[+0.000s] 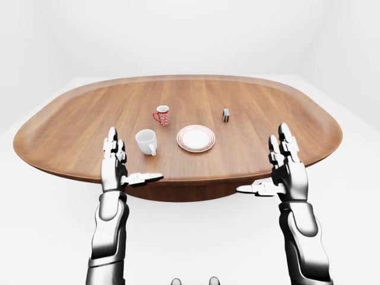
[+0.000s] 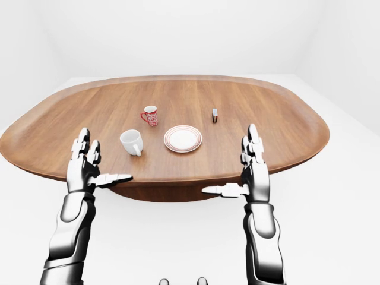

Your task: Put the white mug on the plate.

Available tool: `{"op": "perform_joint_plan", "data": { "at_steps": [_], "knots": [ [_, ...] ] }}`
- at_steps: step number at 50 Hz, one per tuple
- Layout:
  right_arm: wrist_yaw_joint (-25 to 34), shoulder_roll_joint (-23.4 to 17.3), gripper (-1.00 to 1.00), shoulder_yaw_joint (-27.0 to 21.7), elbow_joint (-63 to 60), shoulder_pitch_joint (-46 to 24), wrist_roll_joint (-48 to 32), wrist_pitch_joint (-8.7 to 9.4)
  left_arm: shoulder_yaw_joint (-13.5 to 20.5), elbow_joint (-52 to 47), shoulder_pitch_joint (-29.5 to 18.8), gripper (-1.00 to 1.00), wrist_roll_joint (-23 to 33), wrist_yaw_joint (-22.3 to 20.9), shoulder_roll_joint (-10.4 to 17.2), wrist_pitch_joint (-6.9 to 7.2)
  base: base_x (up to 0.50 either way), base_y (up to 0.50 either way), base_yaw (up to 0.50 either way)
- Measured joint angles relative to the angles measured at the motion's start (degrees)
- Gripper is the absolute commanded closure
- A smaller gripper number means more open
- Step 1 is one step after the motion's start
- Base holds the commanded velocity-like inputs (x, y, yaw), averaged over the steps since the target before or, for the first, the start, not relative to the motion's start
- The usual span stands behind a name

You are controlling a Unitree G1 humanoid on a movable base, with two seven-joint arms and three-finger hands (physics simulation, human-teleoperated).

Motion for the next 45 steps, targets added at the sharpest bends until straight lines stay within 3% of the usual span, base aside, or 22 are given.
{"op": "perform_joint_plan", "data": {
  "at_steps": [15, 20, 23, 24, 25, 37, 45],
  "knots": [
    [0.44, 0.16, -1.0, -0.79, 0.27, -0.3, -0.88, -0.33, 0.54, 0.22, -0.49, -1.0, -0.1, 0.64, 0.27, -0.52, 0.0, 0.0, 0.0],
    [0.46, 0.12, -1.0, -1.07, -1.26, 0.09, -1.08, 0.35, 1.04, -0.18, -0.81, -1.0, -0.25, 0.92, 0.52, -0.3, 0.0, 0.0, 0.0],
    [0.48, 0.07, -1.0, -1.2, -4.34, 0.72, -1.42, 1.93, 1.72, -2.04, -1.02, -1.0, -0.47, 1.21, 0.86, 0.77, 0.0, 0.0, 0.0],
    [0.53, 0.01, -1.0, -1.31, -6.27, 1.0, -1.56, 3.06, 2.18, -3.0, -1.23, -1.0, -0.75, 1.33, 1.06, 1.49, 0.0, 0.0, 0.0],
    [0.6, -0.05, -1.0, -1.47, -8.39, 1.27, -1.73, 3.06, 2.72, -4.13, -1.46, -1.0, -1.09, 1.47, 1.31, 2.34, 0.0, 0.0, 0.0],
    [4.29, -0.74, -1.0, -8.31, -37.48, 2.04, -3.7, 3.06, 11.3, -14.24, -5.68, -1.0, -8.53, 4.4, 5.88, 2.41, 0.0, 0.0, 0.0],
    [5.97, -0.94, -1.0, -13.86, -37.53, 2.6, -2.5, 3.06, 14.56, -16.61, -7.3, -1.0, -12.57, 6.43, 8.25, 2.41, 0.0, 0.0, 0.0]
  ]
}}
